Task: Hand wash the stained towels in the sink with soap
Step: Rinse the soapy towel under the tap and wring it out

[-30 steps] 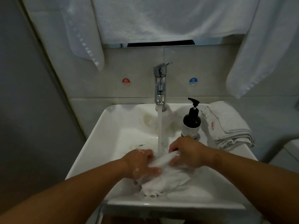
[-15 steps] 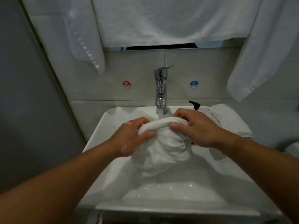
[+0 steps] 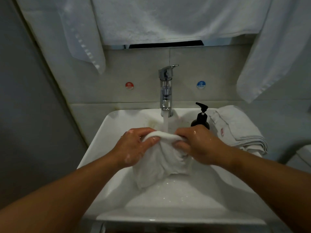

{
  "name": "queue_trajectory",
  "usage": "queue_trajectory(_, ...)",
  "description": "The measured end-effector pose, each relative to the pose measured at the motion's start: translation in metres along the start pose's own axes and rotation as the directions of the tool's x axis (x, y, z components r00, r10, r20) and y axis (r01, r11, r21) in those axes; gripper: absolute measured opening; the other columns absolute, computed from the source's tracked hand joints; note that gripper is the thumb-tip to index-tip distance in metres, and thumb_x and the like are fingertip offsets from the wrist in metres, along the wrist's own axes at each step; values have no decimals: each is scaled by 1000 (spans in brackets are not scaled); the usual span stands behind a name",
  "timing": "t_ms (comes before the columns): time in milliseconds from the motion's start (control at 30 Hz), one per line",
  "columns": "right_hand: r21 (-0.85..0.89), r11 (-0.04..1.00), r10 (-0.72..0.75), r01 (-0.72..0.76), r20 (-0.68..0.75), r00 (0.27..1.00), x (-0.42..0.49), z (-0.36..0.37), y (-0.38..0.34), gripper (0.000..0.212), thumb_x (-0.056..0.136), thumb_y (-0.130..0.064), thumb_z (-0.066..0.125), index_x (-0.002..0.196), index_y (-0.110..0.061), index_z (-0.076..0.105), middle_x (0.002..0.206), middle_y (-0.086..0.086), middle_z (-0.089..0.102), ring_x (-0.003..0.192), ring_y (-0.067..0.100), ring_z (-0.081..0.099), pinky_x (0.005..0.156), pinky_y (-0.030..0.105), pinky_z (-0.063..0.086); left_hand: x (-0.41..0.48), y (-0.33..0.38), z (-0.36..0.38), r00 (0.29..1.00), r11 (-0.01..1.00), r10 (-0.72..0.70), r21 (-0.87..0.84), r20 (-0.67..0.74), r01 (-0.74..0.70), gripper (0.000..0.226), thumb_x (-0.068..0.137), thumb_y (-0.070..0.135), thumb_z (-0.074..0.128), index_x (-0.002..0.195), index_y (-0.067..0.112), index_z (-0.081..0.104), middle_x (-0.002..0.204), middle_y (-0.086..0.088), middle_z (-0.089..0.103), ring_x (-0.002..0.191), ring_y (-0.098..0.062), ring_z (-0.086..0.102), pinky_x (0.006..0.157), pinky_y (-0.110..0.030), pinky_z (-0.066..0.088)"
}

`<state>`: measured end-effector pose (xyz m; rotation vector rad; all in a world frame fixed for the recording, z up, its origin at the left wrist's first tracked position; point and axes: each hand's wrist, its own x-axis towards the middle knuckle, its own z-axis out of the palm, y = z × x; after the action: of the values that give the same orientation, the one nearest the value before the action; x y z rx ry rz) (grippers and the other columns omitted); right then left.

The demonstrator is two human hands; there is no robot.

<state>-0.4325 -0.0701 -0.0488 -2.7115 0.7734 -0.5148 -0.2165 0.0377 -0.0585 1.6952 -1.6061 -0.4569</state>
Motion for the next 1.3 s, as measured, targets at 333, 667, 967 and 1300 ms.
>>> queue_trajectory(333, 212, 972, 142, -103, -175, 974, 12, -25, -12, 8, 98, -33, 61, 92, -31, 64, 72, -11, 62, 67, 4, 58, 58, 21, 41, 19, 8, -16, 930, 838, 325, 507, -168, -201, 37, 98, 55, 40, 103, 24, 60, 87, 1, 64, 75, -19, 57, 66, -31, 42)
queue_trajectory(667, 277, 880, 290, -385, 328, 899, -19, 29, 3, 5, 101, -26, 59, 101, -23, 63, 68, -4, 67, 61, 10, 64, 62, 26, 54, -4, -21, 17, 942, 939, -203, 327, 267, 109, 33, 92, 59, 60, 108, 30, 61, 92, 4, 69, 75, -10, 62, 67, -23, 48)
queue_trajectory(967, -162, 986, 130, -41, 589, 798, -34, 55, 4, 132, 62, -90, 64, 158, -35, -7, 160, -6, 15, 141, 23, 23, 119, 42, 29, -37, -27, 45, 804, 777, -297, 619, 515, -110, 121, 73, 96, 36, 159, 27, -12, 167, 6, 3, 151, -23, 12, 123, -47, 21)
queue_trajectory(1300, -126, 991, 88, -38, 428, 900, -17, 70, 12, 86, 72, -68, 79, 133, -29, 33, 124, 3, 58, 103, 24, 62, 89, 42, 54, -21, -36, 59, 865, 757, -233, 642, 445, -126, 91, 82, 84, 34, 144, 17, 30, 138, -6, 43, 120, -28, 52, 102, -41, 46)
